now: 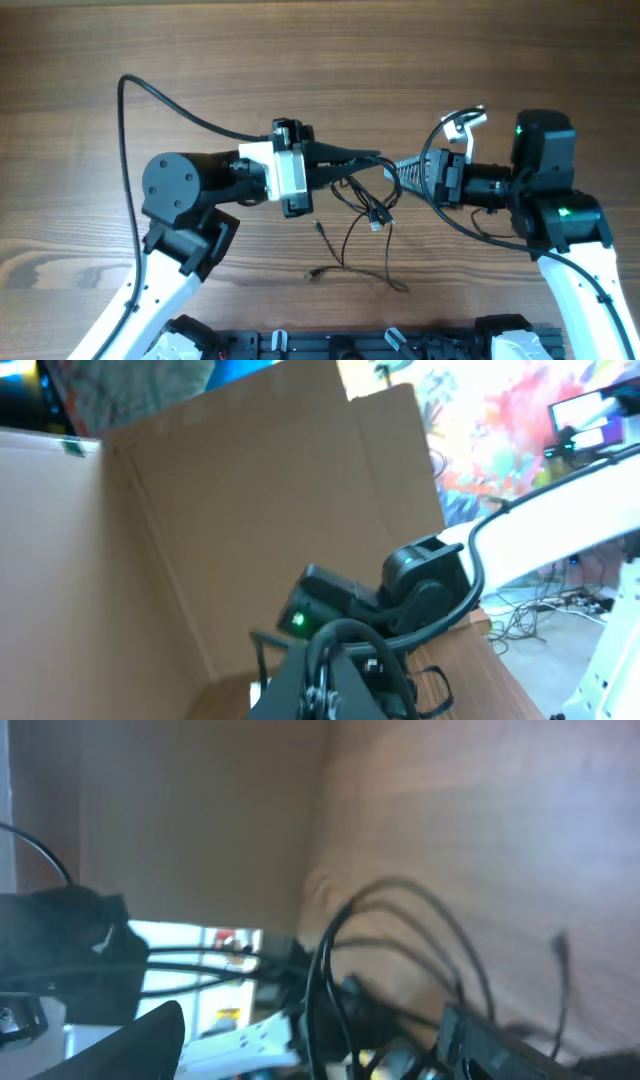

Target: Untangle cables

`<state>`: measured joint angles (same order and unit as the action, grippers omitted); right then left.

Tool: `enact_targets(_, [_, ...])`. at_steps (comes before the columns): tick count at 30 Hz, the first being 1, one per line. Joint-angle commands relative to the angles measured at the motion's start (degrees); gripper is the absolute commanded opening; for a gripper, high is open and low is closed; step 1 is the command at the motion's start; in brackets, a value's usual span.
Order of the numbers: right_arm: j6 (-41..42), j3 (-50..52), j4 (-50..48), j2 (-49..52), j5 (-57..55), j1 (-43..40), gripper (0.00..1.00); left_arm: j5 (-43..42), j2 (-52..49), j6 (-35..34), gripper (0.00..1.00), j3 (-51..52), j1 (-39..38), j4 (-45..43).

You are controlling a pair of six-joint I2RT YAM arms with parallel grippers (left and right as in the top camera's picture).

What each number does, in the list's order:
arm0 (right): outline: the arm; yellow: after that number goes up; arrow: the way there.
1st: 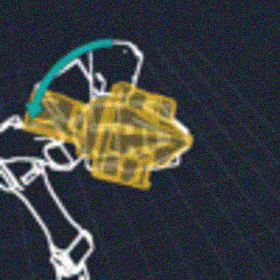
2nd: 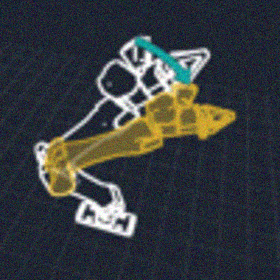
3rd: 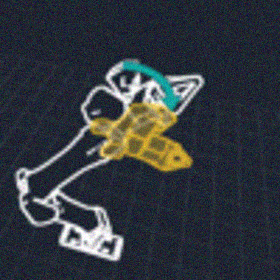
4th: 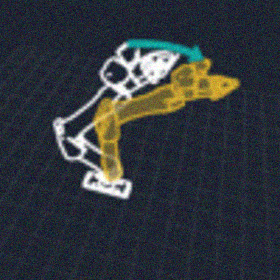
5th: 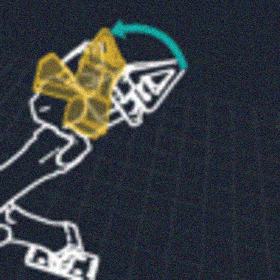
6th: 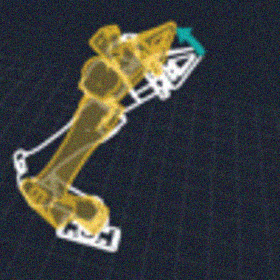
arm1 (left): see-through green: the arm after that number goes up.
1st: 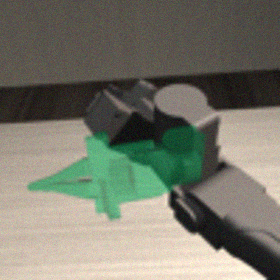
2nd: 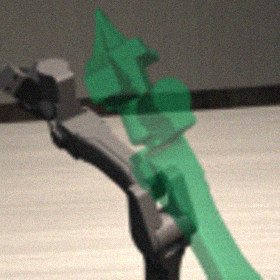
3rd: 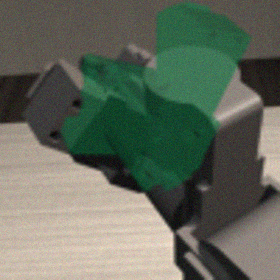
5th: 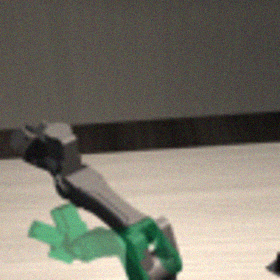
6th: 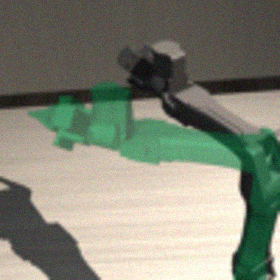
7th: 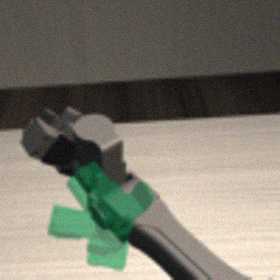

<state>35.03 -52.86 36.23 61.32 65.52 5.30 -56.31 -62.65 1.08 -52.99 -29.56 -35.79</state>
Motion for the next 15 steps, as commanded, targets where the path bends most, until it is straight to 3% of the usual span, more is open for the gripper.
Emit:
enact_targets(1, [1.55,-0.07,0.90,1.68,2.51,1.88,0.84,-2.01,-2.16,-0.46,0.04,-0.96,-2.73,-3.87])
enact_targets(15, [0.98,-0.07,0.79,7.28,1.64,5.79,0.81,-1.99,-3.69,-0.28,0.04,-0.96,-5.31,-7.74])
